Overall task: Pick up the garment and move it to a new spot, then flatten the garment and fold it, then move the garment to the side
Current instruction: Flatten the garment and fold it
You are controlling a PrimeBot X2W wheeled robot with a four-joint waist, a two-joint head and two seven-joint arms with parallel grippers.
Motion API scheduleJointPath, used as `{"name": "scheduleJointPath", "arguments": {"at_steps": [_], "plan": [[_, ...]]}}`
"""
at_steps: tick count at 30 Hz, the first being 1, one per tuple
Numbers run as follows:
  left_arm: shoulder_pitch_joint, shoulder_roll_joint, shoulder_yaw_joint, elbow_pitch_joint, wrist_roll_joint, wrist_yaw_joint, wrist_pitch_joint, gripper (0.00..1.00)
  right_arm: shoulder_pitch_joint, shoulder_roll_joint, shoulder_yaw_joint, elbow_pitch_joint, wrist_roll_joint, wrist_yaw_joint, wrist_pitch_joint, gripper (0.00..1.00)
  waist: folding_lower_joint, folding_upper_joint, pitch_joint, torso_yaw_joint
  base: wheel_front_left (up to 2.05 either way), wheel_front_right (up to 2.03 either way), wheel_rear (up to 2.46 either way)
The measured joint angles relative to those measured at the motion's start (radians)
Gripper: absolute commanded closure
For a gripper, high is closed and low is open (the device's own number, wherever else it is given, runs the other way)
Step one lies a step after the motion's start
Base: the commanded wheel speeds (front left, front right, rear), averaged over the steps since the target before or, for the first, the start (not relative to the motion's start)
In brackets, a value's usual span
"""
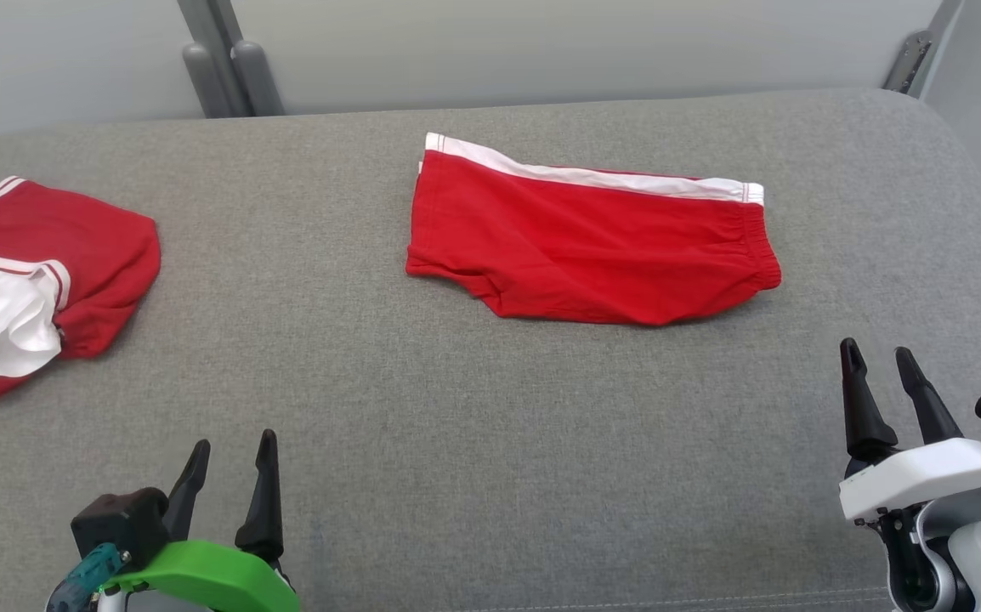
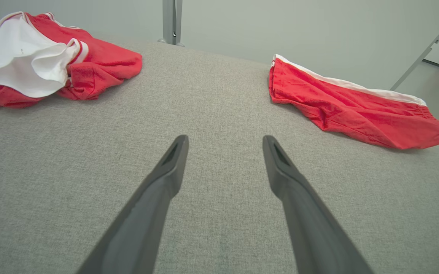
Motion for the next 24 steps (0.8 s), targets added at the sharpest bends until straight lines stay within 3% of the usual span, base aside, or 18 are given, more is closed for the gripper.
{"name": "scheduleJointPath", "arguments": {"at_steps": [4, 10, 17, 24], "plan": [[0.033, 0.0, -0.005, -0.036, 0.001, 0.004, -0.008, 0.0, 0.0, 0.047, -0.032, -0.011, 0.061, 0.0, 0.0, 0.0, 0.0, 0.0, -0.007, 0.02, 0.0, 0.0, 0.0], [0.064, -0.001, -0.015, -0.099, 0.017, 0.004, -0.008, 0.0, -0.004, 0.175, -0.115, 0.009, 0.286, 0.0, 0.029, 0.0, 0.0, 0.0, 0.023, 0.034, 0.0, 0.0, 0.0], [0.069, -0.007, -0.047, -0.133, 0.02, 0.004, -0.006, 0.0, -0.075, 0.192, -0.183, 0.038, 0.391, -0.001, 0.094, 0.0, 0.0, 0.0, 0.063, 0.049, 0.0, 0.0, 0.0], [0.068, -0.012, -0.063, -0.151, 0.027, 0.005, -0.006, 0.0, -0.186, 0.169, -0.209, 0.102, 0.424, -0.002, 0.174, 0.0, 0.0, 0.0, 0.099, 0.081, 0.0, 0.0, 0.0]]}}
